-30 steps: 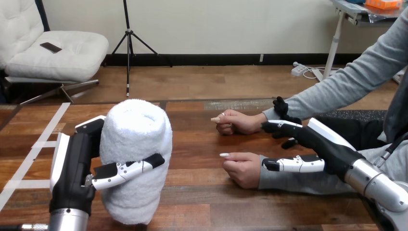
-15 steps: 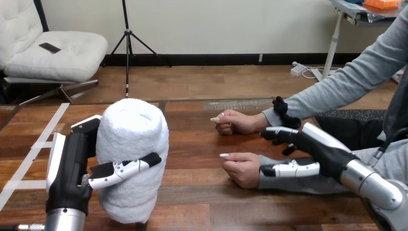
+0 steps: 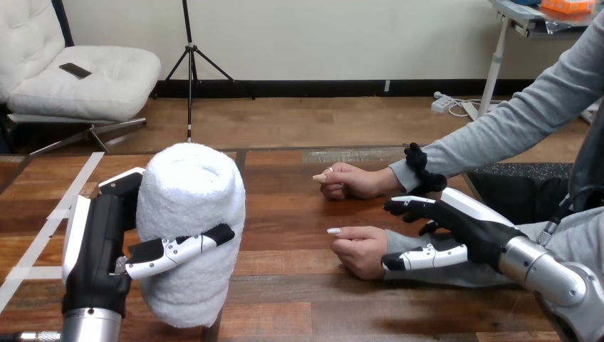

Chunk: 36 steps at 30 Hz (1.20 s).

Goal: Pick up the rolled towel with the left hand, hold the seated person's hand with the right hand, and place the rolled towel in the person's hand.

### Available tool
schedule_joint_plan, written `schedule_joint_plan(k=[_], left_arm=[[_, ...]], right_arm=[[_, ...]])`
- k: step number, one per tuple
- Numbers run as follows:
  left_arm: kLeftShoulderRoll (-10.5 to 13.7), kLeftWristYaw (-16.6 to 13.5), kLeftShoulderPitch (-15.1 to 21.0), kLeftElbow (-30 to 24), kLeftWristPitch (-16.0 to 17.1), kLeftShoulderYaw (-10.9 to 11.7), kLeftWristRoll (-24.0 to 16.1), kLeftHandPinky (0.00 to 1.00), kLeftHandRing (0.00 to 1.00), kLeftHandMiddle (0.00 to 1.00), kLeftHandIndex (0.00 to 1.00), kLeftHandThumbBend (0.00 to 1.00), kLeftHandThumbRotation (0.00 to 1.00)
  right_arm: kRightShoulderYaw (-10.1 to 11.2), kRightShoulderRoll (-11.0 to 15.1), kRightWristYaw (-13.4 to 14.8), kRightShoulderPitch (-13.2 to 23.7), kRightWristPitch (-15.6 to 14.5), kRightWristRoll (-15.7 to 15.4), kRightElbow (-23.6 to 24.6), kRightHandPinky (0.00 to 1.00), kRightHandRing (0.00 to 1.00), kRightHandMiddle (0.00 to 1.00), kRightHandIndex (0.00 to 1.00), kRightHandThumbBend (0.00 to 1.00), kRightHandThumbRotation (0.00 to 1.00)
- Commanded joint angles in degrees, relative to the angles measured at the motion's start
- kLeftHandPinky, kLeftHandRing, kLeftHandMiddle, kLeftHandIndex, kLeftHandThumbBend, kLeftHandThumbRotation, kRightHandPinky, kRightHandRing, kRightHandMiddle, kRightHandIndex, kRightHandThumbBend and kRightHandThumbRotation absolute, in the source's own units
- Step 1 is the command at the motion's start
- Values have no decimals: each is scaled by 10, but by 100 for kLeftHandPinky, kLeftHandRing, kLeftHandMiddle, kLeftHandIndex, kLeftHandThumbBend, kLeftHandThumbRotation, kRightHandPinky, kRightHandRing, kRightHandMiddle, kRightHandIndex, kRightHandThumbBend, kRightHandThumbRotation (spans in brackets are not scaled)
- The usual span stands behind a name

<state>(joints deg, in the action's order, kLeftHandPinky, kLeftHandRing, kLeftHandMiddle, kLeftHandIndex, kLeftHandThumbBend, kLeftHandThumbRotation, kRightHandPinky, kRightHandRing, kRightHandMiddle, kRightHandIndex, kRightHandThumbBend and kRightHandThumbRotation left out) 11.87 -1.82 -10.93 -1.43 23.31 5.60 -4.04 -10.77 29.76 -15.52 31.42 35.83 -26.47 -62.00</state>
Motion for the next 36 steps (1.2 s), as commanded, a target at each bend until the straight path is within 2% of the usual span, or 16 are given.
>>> schedule_joint_plan(k=[1,14,21,28,36], left_arm=[[1,1,39,-27,25,8,4,31,35,39,41,61,0],[-1,5,37,-27,19,12,12,30,34,39,42,60,0],[0,5,35,-32,14,15,11,29,34,39,42,61,0],[2,8,36,-31,18,17,14,29,34,39,42,61,0],[3,10,36,-34,14,21,16,30,35,40,42,62,0]], right_arm=[[-13,14,6,55,-15,-8,-17,74,87,91,90,100,57],[-36,12,6,68,-23,-24,-38,70,86,91,89,100,53],[-54,10,16,71,-33,-42,-47,69,84,90,88,100,51],[-67,7,26,73,-43,-50,-51,67,83,89,87,100,42],[-80,5,33,74,-55,-56,-56,66,82,88,86,100,38]])
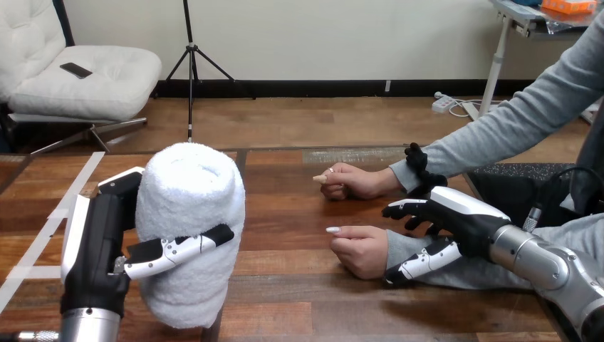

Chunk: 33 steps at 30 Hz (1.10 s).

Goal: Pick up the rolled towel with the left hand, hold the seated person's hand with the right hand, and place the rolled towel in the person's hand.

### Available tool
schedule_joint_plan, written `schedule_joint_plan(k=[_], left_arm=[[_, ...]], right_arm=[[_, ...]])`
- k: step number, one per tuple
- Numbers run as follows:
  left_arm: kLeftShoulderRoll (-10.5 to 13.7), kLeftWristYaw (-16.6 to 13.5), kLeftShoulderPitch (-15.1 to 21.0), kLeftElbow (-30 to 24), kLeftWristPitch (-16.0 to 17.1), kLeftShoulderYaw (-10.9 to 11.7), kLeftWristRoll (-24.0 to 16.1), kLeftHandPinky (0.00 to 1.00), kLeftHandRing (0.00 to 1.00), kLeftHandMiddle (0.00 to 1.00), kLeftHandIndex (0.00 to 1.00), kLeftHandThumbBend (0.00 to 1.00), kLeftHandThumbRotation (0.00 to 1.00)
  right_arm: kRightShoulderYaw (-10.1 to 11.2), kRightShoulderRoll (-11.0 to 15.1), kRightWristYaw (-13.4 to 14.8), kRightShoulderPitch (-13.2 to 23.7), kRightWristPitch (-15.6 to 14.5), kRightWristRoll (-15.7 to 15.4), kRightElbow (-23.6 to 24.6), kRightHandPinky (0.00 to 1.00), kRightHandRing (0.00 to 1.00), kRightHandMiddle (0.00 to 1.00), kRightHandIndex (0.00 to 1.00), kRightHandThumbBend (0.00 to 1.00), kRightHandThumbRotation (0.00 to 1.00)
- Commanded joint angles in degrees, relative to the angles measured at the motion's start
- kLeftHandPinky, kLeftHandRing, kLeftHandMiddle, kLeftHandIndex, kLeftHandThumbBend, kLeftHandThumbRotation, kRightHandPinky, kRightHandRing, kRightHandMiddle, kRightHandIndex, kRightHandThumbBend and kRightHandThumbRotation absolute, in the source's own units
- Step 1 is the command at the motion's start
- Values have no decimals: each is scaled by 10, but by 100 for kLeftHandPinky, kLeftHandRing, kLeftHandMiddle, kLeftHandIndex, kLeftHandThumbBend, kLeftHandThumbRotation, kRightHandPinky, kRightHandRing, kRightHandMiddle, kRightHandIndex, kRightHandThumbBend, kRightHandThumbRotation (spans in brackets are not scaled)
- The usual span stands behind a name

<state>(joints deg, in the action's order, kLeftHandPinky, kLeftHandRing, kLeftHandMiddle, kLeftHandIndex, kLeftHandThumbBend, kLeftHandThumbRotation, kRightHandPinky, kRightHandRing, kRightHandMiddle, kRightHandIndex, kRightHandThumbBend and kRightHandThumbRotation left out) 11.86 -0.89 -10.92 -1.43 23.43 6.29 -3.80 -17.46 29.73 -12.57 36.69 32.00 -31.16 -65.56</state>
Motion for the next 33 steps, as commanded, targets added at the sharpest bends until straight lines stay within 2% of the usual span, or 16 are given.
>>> schedule_joint_plan(k=[1,11,23,33], left_arm=[[3,2,36,-34,12,14,14,30,35,40,42,62,0],[3,12,38,-32,13,17,22,31,35,40,42,61,0],[1,15,39,-35,9,20,19,31,35,40,42,62,0],[1,16,38,-37,4,21,18,31,35,40,42,62,0]], right_arm=[[-14,4,4,22,-21,-10,-21,66,82,88,86,100,38],[-22,3,7,26,-30,-15,-31,67,82,87,86,100,34],[-43,5,26,32,-39,-31,-44,65,80,85,84,100,30],[-56,11,26,36,-46,-41,-49,65,80,86,84,100,29]])
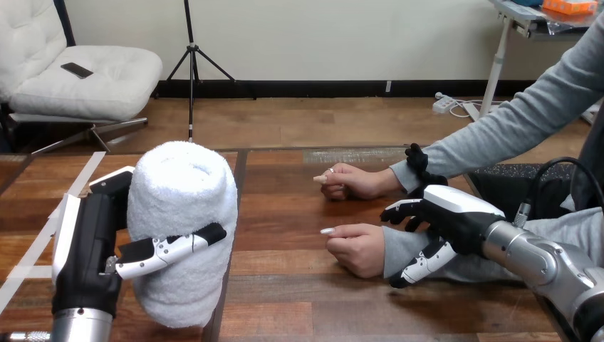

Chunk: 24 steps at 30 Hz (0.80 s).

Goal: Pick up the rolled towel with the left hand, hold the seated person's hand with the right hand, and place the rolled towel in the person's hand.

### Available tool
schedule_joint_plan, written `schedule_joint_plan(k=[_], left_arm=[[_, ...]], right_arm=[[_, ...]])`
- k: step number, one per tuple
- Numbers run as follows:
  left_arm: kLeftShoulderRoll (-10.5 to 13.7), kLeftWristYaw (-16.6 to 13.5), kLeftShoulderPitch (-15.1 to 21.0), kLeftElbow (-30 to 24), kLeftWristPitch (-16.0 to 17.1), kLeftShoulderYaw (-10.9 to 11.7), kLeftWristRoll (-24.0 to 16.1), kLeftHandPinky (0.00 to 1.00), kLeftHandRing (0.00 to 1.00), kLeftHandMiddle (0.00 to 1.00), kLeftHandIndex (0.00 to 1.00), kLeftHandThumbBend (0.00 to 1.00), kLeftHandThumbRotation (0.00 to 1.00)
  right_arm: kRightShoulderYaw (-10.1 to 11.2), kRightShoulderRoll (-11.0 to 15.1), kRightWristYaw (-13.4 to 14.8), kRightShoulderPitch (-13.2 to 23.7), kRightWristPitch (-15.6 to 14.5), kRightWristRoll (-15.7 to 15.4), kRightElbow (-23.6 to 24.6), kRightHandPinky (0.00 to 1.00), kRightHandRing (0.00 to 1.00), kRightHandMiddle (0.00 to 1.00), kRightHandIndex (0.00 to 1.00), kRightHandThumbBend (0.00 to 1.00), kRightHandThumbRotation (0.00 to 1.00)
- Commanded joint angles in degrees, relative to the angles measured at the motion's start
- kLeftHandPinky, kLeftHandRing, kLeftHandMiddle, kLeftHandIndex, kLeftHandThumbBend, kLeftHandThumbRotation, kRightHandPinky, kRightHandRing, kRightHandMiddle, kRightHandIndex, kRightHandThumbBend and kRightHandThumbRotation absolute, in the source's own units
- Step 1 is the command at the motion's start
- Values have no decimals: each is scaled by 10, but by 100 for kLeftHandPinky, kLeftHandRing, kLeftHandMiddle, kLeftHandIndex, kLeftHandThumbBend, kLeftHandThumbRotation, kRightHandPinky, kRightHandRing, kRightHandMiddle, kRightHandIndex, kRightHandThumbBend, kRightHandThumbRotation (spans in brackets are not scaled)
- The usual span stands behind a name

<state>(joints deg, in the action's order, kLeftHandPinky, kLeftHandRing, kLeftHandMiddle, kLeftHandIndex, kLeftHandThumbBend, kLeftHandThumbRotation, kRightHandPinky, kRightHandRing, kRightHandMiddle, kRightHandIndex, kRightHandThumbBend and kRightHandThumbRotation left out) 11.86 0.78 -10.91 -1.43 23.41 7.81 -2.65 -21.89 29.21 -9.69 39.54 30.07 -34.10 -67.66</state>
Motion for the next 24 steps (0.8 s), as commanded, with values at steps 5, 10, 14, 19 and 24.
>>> schedule_joint_plan(k=[5,10,14,19,24], left_arm=[[1,0,38,-36,6,7,9,31,35,40,42,62,0],[1,1,38,-36,5,7,9,31,35,40,42,62,0],[1,2,37,-35,6,7,9,31,35,40,42,62,0],[1,0,36,-36,6,7,6,31,35,40,42,62,0],[2,0,37,-34,10,7,4,31,35,40,42,61,0]], right_arm=[[-12,20,2,5,-16,-9,-29,68,81,84,83,100,30],[-10,23,3,3,-14,-6,-29,68,80,83,81,100,30],[-6,24,5,1,-13,-1,-30,67,77,81,80,100,28],[-1,28,11,-2,-7,4,-27,65,75,79,79,100,27],[8,32,7,-5,-1,17,-20,62,72,76,77,100,24]])
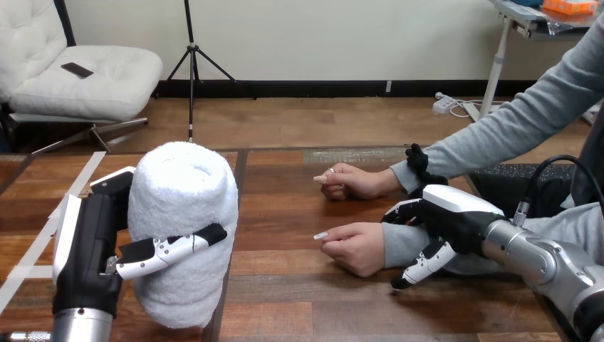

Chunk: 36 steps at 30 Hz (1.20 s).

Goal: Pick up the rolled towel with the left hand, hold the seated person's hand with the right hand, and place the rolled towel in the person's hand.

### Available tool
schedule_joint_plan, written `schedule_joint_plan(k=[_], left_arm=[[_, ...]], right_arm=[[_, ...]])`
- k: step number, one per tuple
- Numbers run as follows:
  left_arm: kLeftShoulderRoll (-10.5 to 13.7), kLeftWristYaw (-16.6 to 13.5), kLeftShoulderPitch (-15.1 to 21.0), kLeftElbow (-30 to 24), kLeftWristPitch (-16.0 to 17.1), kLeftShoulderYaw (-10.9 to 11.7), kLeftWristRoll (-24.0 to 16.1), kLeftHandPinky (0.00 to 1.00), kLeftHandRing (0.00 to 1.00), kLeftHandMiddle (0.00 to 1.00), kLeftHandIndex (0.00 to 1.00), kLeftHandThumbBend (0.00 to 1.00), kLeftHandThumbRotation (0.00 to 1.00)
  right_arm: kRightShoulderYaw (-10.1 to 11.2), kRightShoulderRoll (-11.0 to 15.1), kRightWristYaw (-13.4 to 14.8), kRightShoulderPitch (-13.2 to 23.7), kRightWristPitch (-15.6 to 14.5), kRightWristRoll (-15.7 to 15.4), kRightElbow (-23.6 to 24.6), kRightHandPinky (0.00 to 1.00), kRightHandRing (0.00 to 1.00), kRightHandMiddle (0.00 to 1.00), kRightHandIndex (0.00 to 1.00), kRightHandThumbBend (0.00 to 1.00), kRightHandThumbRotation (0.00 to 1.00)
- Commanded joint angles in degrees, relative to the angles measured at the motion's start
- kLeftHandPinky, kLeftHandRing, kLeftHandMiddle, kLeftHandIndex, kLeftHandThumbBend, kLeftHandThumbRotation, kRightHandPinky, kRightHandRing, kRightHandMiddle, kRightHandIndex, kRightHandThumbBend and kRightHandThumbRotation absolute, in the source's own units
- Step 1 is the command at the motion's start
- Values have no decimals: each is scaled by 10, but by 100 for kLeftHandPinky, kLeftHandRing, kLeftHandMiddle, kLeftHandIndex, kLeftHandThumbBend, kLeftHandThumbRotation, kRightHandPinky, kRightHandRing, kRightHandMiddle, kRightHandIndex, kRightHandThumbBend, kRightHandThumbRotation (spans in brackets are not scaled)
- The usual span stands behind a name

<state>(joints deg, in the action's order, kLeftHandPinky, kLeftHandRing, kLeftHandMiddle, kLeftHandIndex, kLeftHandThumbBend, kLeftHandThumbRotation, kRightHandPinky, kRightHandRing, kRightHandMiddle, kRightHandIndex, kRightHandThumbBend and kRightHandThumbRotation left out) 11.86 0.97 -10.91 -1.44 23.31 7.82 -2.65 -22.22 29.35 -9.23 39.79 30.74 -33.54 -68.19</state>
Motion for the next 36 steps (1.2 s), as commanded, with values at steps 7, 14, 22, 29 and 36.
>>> schedule_joint_plan(k=[7,14,22,29,36], left_arm=[[1,2,38,-30,12,6,11,30,35,40,42,61,0],[2,2,41,-25,18,7,7,30,34,40,42,61,0],[2,0,41,-22,15,8,6,30,34,40,42,62,0],[2,1,41,-21,17,8,7,30,34,40,42,62,0],[0,1,41,-24,15,7,10,30,34,40,42,62,0]], right_arm=[[20,38,-4,-12,2,26,-6,59,67,72,75,100,22],[26,41,-15,-13,-1,42,-2,57,64,70,72,100,21],[26,46,-19,-11,1,45,0,55,60,66,66,100,19],[21,48,-13,-9,4,38,-2,52,56,61,61,100,18],[14,47,0,-7,0,26,-3,49,51,56,55,100,17]])
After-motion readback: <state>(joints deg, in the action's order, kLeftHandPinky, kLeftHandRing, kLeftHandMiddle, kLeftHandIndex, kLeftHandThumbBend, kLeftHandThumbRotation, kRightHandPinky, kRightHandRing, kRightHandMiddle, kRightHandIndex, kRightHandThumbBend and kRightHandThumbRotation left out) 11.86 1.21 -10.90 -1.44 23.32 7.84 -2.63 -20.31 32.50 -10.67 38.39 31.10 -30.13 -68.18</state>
